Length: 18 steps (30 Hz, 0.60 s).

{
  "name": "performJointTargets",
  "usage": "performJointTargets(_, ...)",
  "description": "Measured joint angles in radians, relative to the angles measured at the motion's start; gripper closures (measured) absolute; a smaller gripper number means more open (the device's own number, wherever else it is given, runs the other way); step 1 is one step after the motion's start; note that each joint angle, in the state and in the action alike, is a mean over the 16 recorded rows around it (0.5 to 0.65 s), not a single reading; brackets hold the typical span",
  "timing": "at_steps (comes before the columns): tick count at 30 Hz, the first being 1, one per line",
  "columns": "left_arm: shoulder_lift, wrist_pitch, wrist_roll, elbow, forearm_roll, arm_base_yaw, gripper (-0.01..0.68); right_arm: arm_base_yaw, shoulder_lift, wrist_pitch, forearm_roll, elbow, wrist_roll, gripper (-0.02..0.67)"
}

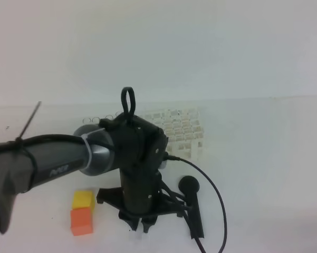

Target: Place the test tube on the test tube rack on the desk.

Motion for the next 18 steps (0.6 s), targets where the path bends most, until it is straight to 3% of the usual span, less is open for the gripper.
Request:
performJointTargets(10,-0.196,-0.066,0.238,-0.003,0.023,0.000,0.673,0.000,0.000,0.000,0.000,0.000,0.000,0.650)
performJointTargets(18,-0.359,-0.236,0.397,0.036,0.004,0.000,0.673,0.000,0.000,0.000,0.000,0.000,0.000,0.650)
